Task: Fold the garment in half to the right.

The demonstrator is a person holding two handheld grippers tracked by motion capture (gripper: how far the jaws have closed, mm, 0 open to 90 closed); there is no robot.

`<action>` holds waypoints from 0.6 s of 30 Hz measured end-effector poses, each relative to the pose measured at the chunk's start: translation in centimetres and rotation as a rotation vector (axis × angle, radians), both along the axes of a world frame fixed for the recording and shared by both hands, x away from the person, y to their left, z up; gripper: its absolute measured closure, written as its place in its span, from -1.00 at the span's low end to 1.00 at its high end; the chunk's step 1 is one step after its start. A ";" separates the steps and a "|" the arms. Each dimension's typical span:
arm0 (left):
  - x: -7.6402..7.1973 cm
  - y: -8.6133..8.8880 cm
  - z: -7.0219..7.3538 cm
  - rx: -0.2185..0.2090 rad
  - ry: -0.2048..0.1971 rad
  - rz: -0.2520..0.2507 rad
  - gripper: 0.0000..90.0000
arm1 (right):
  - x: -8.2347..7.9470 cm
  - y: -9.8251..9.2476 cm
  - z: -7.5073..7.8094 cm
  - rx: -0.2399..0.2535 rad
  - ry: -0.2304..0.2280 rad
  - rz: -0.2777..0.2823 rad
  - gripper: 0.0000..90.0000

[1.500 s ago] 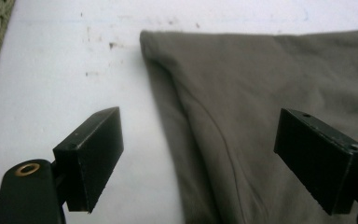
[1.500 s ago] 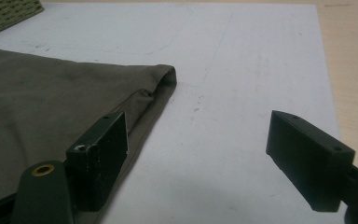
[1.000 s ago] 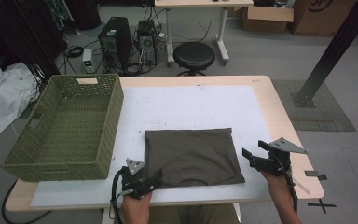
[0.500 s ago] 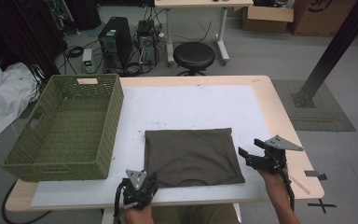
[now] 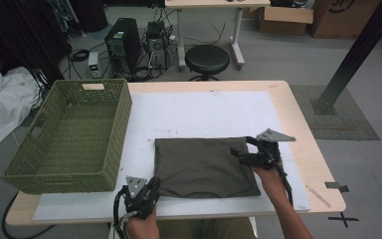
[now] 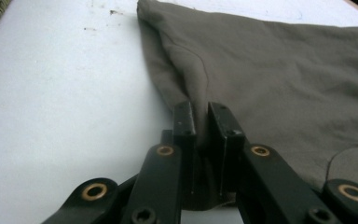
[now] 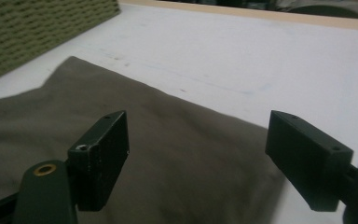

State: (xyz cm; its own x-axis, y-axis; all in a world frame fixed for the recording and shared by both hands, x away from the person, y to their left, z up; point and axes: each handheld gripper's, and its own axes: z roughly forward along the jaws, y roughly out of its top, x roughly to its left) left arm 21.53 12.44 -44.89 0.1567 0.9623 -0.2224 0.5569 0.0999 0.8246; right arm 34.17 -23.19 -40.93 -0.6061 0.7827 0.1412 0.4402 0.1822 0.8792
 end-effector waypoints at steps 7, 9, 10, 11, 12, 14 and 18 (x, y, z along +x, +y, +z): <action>-0.1 0.2 -0.3 -0.031 0.009 0.011 0.82 | 4.3 5.6 -0.1 0.012 0.037 0.126 -0.56; -0.1 0.2 -0.3 -0.032 0.010 0.013 0.82 | 5.1 6.9 0.0 0.012 0.027 0.145 -0.56; 0.0 0.2 -0.3 -0.034 0.008 0.013 0.82 | 5.7 7.7 0.1 0.021 0.028 0.163 -0.56; 0.0 0.2 -0.3 -0.035 0.006 0.010 0.82 | 6.0 8.2 0.2 0.026 0.028 0.171 -0.56; 0.0 0.2 -0.3 -0.040 0.003 0.007 0.82 | 6.5 8.9 0.2 0.034 0.025 0.184 -0.56; 0.0 0.3 -0.3 -0.040 -0.001 0.004 0.82 | 7.3 10.0 0.1 0.037 0.026 0.215 -0.54; 0.0 0.3 -0.5 -0.043 0.002 0.009 0.82 | 8.9 12.1 -0.5 -0.010 0.030 0.263 -0.48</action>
State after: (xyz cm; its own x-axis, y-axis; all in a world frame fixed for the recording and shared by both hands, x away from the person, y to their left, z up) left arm 21.52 12.72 -45.38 0.1480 0.9532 -0.2635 0.5575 0.1397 0.8184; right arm 43.04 -11.07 -41.44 -0.7845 0.6003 0.1557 0.4027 0.3022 0.8640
